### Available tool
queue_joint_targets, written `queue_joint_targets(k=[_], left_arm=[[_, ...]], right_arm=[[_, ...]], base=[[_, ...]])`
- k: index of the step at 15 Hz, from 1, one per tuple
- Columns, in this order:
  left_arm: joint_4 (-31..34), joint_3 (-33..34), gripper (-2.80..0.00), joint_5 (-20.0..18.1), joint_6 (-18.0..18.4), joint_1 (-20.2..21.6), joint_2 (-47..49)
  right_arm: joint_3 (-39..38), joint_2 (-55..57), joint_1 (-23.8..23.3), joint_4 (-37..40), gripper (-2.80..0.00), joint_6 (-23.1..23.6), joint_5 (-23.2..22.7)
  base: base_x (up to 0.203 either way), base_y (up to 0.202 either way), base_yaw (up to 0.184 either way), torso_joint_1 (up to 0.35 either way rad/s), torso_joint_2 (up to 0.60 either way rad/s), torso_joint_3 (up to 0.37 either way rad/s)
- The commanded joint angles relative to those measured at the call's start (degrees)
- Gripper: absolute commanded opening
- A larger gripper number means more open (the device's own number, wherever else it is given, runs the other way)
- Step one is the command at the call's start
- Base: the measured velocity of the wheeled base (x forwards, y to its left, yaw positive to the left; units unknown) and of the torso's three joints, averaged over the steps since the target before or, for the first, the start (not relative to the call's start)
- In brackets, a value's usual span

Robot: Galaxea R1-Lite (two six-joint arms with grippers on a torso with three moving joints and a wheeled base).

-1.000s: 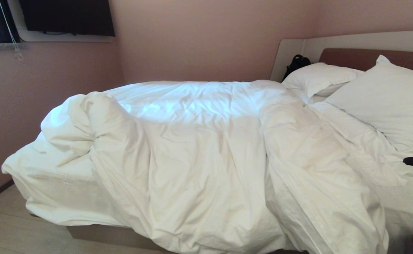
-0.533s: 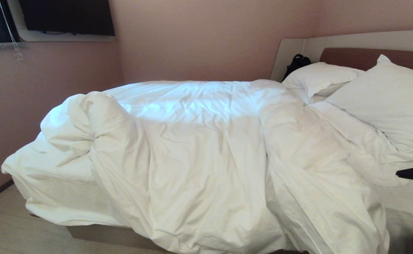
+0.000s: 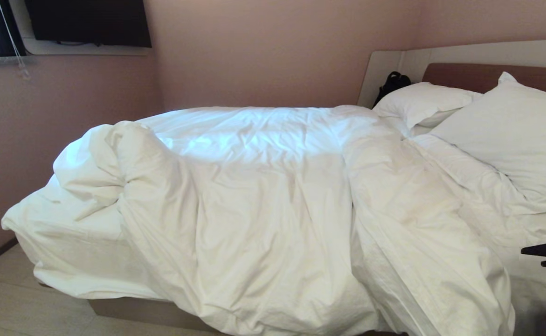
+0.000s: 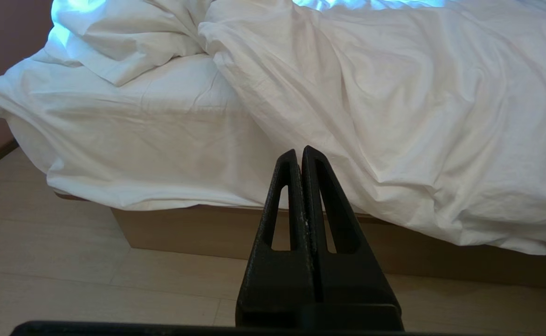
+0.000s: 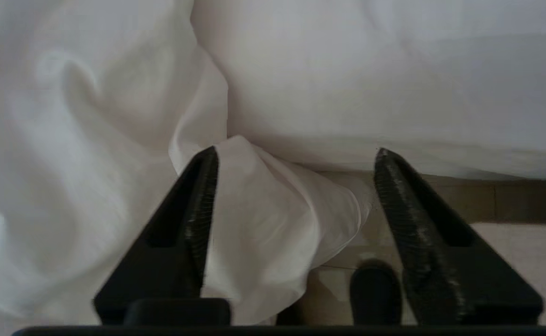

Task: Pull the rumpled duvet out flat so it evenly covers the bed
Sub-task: Flatten the corners of the folded blanket

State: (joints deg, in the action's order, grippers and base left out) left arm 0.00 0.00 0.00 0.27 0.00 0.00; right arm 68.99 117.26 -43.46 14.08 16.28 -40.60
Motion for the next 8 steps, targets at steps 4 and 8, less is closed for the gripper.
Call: queue_joint_targets(k=[4, 8], left_arm=[[0.0, 0.0, -2.8, 0.0, 0.0, 0.0, 0.0], [0.0, 0.0, -2.8, 0.0, 0.0, 0.0, 0.0]], right_arm=[[3.34, 4.07, 1.04, 0.44, 0.0, 10.04, -11.43], [5.29, 5.26, 2.37, 0.41, 0.0, 10.35, -16.48]], base=[[0.0, 0.0, 0.0, 0.0, 0.0, 0.0], [0.0, 0.0, 0.0, 0.0, 0.0, 0.0]])
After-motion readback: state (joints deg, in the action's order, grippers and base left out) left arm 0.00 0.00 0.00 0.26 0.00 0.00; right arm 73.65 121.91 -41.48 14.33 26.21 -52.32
